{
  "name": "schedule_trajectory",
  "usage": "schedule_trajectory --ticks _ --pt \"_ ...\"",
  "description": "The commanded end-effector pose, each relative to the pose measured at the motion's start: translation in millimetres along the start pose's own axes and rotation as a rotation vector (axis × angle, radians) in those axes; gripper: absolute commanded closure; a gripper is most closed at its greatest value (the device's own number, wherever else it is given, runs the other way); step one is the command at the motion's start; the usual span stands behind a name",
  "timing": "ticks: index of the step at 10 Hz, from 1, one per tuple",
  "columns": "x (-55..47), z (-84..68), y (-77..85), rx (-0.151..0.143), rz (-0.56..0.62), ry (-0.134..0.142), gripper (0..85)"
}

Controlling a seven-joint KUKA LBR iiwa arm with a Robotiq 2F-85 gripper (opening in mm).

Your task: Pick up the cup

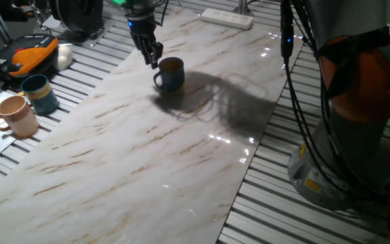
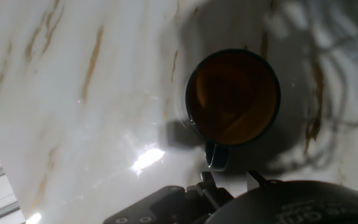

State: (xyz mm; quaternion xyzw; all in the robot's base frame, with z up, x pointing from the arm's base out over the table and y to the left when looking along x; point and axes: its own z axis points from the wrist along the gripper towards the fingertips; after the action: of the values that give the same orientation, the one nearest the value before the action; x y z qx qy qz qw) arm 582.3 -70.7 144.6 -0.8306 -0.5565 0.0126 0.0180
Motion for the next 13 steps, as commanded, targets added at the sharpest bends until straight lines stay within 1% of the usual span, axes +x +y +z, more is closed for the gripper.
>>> schedule_trajectory --ticks 1,3,5,7,9,10,11,13 --pt "-0.2 2.9 0.1 0.0 0.0 0.001 51.0" --pt "-0.2 8.7 0.4 -0.001 0.006 0.006 51.0" --pt "-0.8 10.2 0.8 -0.001 0.014 0.01 51.0" --pt "-2.4 12.9 1.1 -0.001 0.027 0.02 51.0" --pt "-3.4 16.1 0.9 0.005 0.036 0.022 51.0" --pt "-4.1 17.5 0.6 0.007 0.047 0.028 51.0" --pt "-4.3 18.6 0.4 0.014 0.078 0.043 51.0" --pt "-6.0 19.9 -0.2 0.03 0.112 0.058 51.0"
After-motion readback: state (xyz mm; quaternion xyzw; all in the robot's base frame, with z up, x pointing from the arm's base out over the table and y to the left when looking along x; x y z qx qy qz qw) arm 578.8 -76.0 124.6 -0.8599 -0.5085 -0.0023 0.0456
